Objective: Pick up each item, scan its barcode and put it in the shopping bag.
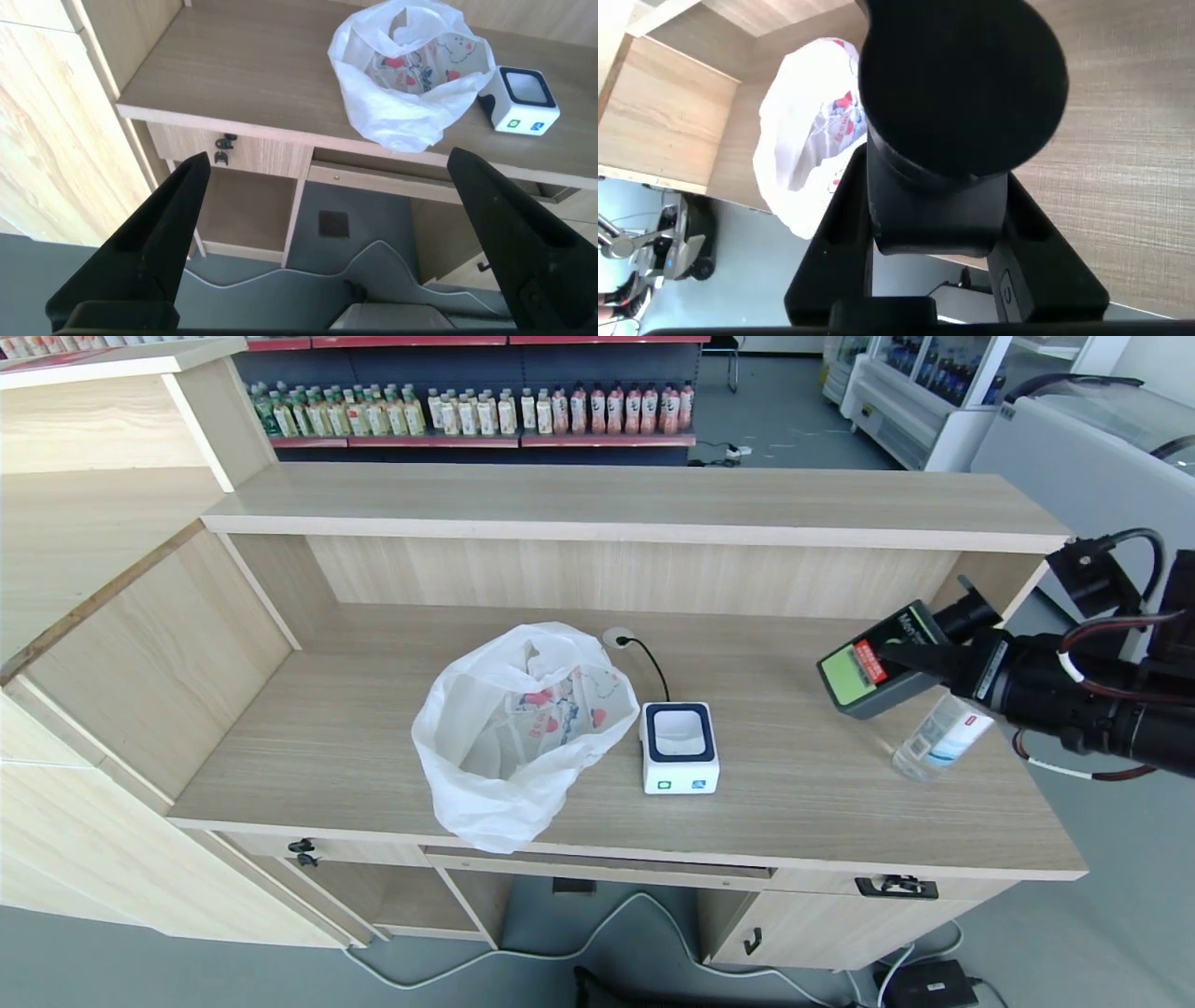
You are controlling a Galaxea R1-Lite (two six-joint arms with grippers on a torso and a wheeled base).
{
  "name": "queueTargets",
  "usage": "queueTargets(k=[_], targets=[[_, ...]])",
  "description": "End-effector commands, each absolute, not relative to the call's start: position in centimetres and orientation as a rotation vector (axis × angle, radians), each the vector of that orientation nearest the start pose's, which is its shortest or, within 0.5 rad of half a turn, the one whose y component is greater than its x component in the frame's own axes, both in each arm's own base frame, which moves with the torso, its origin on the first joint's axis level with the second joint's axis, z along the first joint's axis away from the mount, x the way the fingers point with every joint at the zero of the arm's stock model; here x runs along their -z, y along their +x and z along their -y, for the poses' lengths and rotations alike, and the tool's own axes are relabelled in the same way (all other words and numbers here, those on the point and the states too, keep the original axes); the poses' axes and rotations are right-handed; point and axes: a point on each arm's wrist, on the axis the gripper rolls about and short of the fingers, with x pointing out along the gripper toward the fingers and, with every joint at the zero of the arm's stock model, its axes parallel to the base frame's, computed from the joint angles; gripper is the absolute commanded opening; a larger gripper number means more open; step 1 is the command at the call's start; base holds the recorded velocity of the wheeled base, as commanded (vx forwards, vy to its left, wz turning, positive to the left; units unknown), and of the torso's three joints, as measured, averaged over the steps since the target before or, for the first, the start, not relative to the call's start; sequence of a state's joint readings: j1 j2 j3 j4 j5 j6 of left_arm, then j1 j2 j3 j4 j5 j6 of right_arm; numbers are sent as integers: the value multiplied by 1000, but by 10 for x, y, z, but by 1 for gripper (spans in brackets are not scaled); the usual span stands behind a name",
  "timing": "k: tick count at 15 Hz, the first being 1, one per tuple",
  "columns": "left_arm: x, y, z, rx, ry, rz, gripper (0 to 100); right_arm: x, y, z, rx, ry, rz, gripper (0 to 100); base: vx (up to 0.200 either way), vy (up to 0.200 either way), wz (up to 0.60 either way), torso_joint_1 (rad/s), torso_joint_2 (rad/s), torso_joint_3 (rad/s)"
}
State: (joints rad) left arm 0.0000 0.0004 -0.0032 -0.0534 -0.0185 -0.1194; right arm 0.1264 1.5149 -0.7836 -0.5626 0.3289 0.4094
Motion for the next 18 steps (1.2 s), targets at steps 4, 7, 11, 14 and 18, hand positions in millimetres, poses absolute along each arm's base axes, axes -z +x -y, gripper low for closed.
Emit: queueTargets(k=[4,7,11,14,18], targets=[[-82,-23,0,22,-119,56,100,-184,284,-59,-469,427,-405,0,0,0,0,0,0,0],[-82,-23,0,22,-119,56,100,-180,286,-66,-484,426,-420,0,0,0,0,0,0,0],[-82,-23,0,22,-119,56,100,-168,299,-71,-496,423,-417,0,0,0,0,0,0,0],[-82,-23,0,22,-119,56,100,-157,306,-73,-493,424,-436,0,0,0,0,0,0,0],[-82,-23,0,22,-119,56,100,-155,315,-78,-504,425,-428,0,0,0,0,0,0,0]])
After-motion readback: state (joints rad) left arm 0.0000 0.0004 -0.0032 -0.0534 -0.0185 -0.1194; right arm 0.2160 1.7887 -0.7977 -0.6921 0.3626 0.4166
